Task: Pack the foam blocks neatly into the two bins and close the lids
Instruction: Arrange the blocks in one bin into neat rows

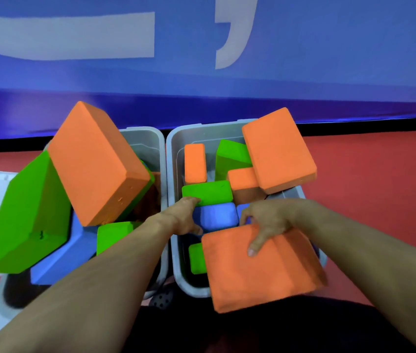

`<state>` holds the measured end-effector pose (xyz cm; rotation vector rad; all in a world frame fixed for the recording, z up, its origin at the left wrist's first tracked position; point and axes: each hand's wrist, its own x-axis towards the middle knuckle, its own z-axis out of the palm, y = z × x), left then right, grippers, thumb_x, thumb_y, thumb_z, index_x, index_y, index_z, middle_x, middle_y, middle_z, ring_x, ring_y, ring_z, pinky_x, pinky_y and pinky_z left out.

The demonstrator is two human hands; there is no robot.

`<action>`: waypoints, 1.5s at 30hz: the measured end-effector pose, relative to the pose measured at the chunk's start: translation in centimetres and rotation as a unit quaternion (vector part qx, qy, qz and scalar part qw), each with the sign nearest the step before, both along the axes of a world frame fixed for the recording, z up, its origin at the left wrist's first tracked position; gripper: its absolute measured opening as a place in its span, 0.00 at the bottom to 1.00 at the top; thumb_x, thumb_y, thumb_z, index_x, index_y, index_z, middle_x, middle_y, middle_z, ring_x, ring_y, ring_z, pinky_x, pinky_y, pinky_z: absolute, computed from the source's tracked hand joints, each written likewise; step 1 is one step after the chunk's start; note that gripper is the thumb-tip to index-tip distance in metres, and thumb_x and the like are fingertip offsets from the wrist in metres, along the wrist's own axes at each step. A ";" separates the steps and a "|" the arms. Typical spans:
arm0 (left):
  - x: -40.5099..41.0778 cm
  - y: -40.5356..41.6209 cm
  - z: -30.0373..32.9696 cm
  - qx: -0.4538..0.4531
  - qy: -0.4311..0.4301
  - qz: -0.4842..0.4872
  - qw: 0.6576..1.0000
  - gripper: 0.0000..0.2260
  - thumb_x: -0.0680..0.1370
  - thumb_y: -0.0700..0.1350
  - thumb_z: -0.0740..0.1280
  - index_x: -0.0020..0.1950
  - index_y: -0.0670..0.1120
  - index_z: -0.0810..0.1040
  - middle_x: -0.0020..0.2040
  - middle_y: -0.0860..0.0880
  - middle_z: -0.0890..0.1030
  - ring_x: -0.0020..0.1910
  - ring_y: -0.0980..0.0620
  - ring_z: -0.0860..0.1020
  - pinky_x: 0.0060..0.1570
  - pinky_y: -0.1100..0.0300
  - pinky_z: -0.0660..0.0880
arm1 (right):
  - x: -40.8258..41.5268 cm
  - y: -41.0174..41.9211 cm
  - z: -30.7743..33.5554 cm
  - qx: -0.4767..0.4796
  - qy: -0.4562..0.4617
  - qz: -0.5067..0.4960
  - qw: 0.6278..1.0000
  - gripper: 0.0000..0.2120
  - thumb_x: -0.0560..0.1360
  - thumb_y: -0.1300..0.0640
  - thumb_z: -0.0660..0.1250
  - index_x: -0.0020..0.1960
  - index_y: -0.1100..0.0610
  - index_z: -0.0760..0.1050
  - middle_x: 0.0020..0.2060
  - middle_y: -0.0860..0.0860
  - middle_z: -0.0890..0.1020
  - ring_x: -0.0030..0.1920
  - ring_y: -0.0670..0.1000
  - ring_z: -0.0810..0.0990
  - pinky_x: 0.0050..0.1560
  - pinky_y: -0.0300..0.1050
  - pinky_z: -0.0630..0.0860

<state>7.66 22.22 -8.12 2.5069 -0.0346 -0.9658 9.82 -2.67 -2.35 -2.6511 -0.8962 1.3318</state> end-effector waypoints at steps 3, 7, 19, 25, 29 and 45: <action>-1.3 0.0 0.2 -0.002 -0.004 -0.003 1.000 0.46 0.72 0.48 0.80 0.82 0.43 0.57 0.80 0.43 0.61 0.78 0.45 0.64 0.75 0.58 0.61 | -1.1 -2.4 1.3 0.064 -0.015 -0.107 0.992 0.26 0.67 0.36 0.78 0.60 0.48 0.81 0.43 0.41 0.78 0.44 0.43 0.77 0.43 0.32 0.71; -2.1 -0.3 0.5 -0.006 -0.013 -0.003 1.000 0.46 0.71 0.49 0.80 0.82 0.44 0.58 0.79 0.44 0.62 0.77 0.45 0.64 0.75 0.56 0.62 | -4.6 -4.5 0.2 0.038 0.062 -0.185 0.980 0.34 0.62 0.32 0.79 0.63 0.40 0.70 0.63 0.45 0.74 0.62 0.48 0.75 0.65 0.44 0.71; -1.8 -0.1 -0.6 -0.006 -0.027 -0.030 0.999 0.44 0.72 0.48 0.80 0.81 0.45 0.59 0.78 0.45 0.64 0.76 0.45 0.66 0.74 0.55 0.63 | -5.1 -3.8 1.1 -0.018 0.051 -0.190 0.980 0.42 0.53 0.27 0.79 0.57 0.47 0.68 0.50 0.42 0.78 0.50 0.45 0.79 0.49 0.43 0.76; -1.7 -0.2 -1.9 0.011 -0.039 -0.073 0.997 0.52 0.69 0.57 0.80 0.83 0.47 0.53 0.84 0.44 0.49 0.82 0.44 0.51 0.80 0.53 0.52 | -3.1 -7.0 5.4 0.177 -0.076 -0.436 0.879 0.33 0.59 0.39 0.83 0.53 0.53 0.71 0.48 0.43 0.80 0.47 0.44 0.80 0.41 0.33 0.73; -2.6 -1.8 -2.5 0.081 -0.033 -0.133 0.987 0.57 0.67 0.73 0.71 0.82 0.60 0.37 0.81 0.47 0.31 0.82 0.43 0.37 0.81 0.46 0.45 | -1.2 -6.1 7.1 0.158 -0.215 -0.569 0.778 0.42 0.62 0.30 0.78 0.59 0.57 0.64 0.57 0.53 0.76 0.57 0.57 0.78 0.54 0.53 0.74; -2.4 -3.1 -4.2 0.155 -0.071 -0.164 0.972 0.40 0.78 0.68 0.62 0.82 0.63 0.40 0.82 0.42 0.36 0.81 0.38 0.38 0.80 0.43 0.44 | 0.9 -4.7 7.3 0.125 -0.240 -0.573 0.774 0.48 0.60 0.27 0.76 0.65 0.57 0.63 0.63 0.55 0.74 0.62 0.61 0.76 0.59 0.57 0.74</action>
